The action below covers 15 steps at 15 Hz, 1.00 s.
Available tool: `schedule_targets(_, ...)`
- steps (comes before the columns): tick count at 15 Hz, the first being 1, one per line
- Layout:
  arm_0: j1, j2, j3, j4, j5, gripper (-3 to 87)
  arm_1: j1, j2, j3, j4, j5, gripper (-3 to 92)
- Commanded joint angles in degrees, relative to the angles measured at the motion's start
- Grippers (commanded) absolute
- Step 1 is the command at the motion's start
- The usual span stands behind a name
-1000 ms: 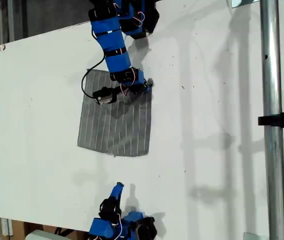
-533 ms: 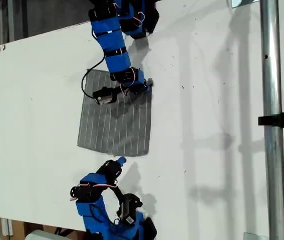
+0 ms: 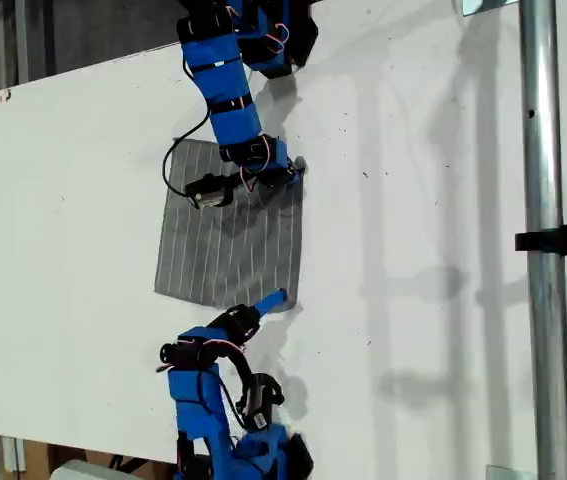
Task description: Grasp corners of a towel and fold twice.
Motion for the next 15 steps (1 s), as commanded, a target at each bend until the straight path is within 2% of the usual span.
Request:
schedule_targets(1,0.09,-4.13,0.53,-4.66,-0.88,41.2,-0.44,0.62,-0.79,-0.62,0.18,-0.2)
schedule_targets(5,-1.58,-13.36,0.26,-10.37,-2.02,39.2,-0.7,0.79,-0.62,-0.62,0.35,-0.2)
schedule_targets(8,-2.2,-20.04,-1.41,-9.58,-4.57,36.6,-0.97,1.05,-0.26,-0.7,0.35,-0.2)
schedule_targets(10,-2.81,-21.09,-1.14,-8.96,-5.36,28.0,-1.05,1.14,-0.26,-0.79,0.35,-0.2)
schedule_targets(11,-3.16,-21.09,-1.05,-8.88,-5.27,18.6,-1.05,1.14,-0.18,-0.79,0.35,-0.2)
schedule_targets(12,-3.43,-21.09,-1.23,-8.79,-4.31,5.3,-1.05,1.14,-0.09,-0.88,0.35,-0.2)
schedule_targets(13,-3.69,-20.83,-1.23,-8.53,-4.48,1.4,-1.05,1.23,0.0,-0.88,0.35,-0.2)
schedule_targets(15,-2.55,-18.9,-1.76,-7.73,-4.83,0.4,-1.23,1.49,0.09,-0.88,0.35,-0.2)
